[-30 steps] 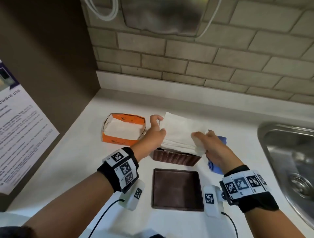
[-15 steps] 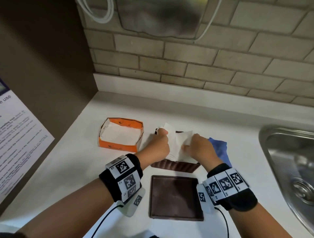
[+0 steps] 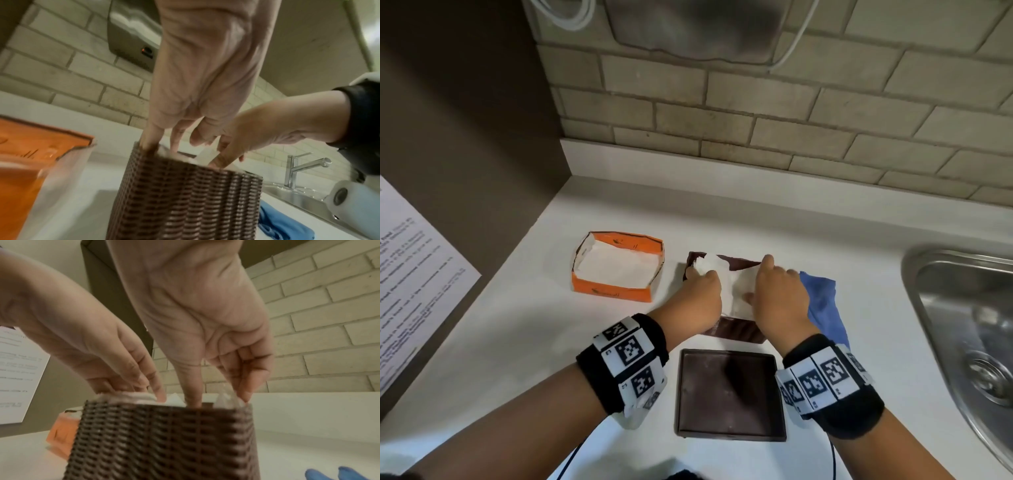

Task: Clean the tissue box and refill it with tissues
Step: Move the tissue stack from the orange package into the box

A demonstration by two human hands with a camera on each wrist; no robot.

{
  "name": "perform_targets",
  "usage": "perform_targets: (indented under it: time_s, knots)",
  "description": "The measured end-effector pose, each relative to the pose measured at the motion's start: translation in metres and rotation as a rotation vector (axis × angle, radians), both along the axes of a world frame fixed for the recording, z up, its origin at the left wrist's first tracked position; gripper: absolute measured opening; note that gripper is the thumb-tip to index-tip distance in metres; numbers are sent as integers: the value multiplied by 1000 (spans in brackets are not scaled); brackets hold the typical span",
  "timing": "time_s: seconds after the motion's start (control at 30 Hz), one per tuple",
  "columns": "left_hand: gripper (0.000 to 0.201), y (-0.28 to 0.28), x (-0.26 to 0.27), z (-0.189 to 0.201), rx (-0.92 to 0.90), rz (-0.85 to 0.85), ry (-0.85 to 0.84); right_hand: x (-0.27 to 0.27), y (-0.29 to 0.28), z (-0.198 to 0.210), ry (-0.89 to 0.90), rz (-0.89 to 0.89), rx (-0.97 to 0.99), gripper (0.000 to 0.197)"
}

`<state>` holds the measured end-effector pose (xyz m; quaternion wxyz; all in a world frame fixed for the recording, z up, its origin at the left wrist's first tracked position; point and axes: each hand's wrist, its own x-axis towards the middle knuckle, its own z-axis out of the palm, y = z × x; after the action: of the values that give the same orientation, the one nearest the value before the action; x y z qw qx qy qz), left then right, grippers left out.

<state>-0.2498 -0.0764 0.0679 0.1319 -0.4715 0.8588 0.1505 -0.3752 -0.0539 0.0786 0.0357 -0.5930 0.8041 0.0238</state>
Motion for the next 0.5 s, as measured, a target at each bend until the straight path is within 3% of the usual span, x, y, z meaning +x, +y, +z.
perform_targets:
  time_s: [0.03, 0.13, 0.27, 0.4, 0.5]
  knots:
    - [28, -1, 2, 6, 53, 110, 88, -3, 2, 3, 28, 43, -31, 55]
    - [35, 0, 4, 12, -37, 166, 278, -8, 4, 10, -35, 188, -98, 60]
    - [45, 3, -1, 16, 159, 229, 341, -7, -4, -2, -151, 315, 87, 76]
    - [45, 4, 5, 10, 244, 286, 409, -4, -10, -12, -93, 303, 224, 76]
    - [41, 4, 15, 10, 199, 292, 564, -3, -11, -4, -97, 279, 289, 75]
